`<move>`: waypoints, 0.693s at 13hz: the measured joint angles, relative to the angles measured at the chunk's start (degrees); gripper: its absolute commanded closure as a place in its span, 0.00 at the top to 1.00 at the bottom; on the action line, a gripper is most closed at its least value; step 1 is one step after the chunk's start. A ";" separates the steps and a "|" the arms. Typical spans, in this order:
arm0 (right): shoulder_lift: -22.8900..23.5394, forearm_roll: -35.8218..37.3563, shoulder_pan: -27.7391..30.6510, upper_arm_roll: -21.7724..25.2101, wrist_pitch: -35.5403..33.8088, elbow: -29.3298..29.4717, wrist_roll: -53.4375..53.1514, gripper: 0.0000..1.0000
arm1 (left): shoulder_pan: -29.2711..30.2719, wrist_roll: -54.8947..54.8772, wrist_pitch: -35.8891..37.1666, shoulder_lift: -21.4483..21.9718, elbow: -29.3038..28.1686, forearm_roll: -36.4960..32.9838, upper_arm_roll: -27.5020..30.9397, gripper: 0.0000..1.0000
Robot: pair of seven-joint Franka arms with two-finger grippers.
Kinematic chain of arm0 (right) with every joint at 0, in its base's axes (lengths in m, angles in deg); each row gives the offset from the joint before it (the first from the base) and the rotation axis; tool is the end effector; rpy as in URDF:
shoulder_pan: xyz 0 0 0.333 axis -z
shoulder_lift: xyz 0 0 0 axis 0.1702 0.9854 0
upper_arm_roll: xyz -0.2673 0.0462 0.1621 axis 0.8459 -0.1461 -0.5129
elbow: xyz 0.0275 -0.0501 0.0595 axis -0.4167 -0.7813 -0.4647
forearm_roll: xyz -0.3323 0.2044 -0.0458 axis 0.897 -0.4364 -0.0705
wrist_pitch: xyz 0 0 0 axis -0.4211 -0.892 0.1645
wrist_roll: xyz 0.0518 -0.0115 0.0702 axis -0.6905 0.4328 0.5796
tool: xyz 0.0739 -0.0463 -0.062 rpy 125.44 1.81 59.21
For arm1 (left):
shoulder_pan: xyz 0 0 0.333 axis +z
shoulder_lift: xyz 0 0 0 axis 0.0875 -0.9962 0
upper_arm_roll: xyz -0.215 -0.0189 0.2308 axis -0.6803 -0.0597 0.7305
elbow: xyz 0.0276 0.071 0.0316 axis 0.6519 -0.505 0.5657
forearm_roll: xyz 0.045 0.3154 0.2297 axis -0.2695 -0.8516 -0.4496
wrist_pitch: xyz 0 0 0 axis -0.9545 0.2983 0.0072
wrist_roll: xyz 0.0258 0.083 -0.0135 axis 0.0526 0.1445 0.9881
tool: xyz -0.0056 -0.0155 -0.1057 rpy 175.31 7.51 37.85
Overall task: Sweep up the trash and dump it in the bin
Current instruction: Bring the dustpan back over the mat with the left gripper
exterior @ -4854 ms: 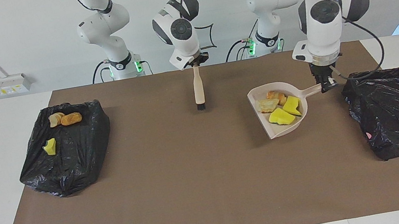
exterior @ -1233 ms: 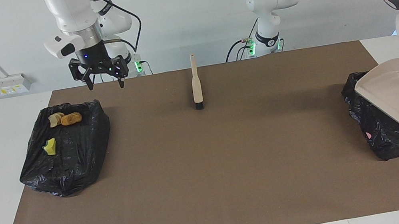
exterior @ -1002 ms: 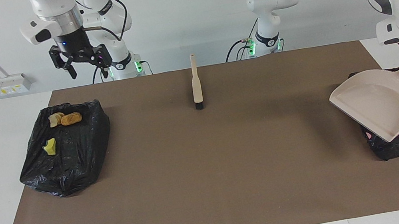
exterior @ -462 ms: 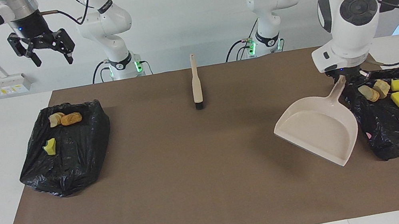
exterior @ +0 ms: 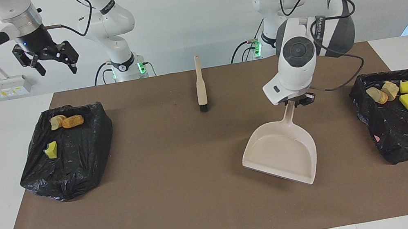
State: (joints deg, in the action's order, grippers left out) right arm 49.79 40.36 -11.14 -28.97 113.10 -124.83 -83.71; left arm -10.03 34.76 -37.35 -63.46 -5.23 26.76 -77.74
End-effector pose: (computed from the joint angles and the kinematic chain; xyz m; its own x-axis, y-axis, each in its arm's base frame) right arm 0.4854 -0.0305 0.6639 0.9929 -0.1041 -0.0577 -0.1015 -0.9938 0.0463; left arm 0.5791 -0.2369 0.4294 0.8448 -0.4494 -0.2905 -0.4909 -0.8670 -0.0863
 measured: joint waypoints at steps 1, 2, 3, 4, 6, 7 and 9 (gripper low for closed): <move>0.00 -0.09 -0.01 -0.02 0.00 -0.08 0.00 1.00 | -0.32 5.37 -1.33 -0.86 0.05 0.73 -1.59 0.00; -0.02 -0.21 -0.03 -0.14 0.01 -0.04 0.00 1.00 | -0.69 10.50 -2.98 -1.54 0.09 1.70 -2.94 0.00; -0.06 -0.27 -0.07 -0.38 0.02 0.11 0.00 1.00 | -0.89 14.32 -4.66 -2.02 0.12 2.55 -4.11 0.00; -0.19 -0.30 -0.14 -0.62 0.03 0.29 0.00 1.00 | -1.12 17.19 -5.94 -2.46 0.19 3.17 -5.08 0.00; -0.49 -0.32 -0.39 -0.68 0.03 0.36 0.00 1.00 | -1.63 22.66 -7.72 -3.60 0.56 3.53 -6.84 0.00; -0.58 -0.32 -0.41 -0.68 0.03 0.36 0.00 1.00 | -1.83 25.37 -8.82 -4.30 1.09 3.56 -8.01 0.00; -0.59 -0.33 -0.42 -0.68 0.03 0.36 0.00 1.00 | -2.78 30.01 -11.28 -5.33 1.72 3.57 -9.46 0.00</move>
State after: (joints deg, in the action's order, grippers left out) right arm 49.20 40.02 -11.56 -29.64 113.13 -124.47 -83.71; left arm -12.81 64.77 -48.63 -68.79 -3.51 30.33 -87.20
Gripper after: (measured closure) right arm 0.000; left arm 0.687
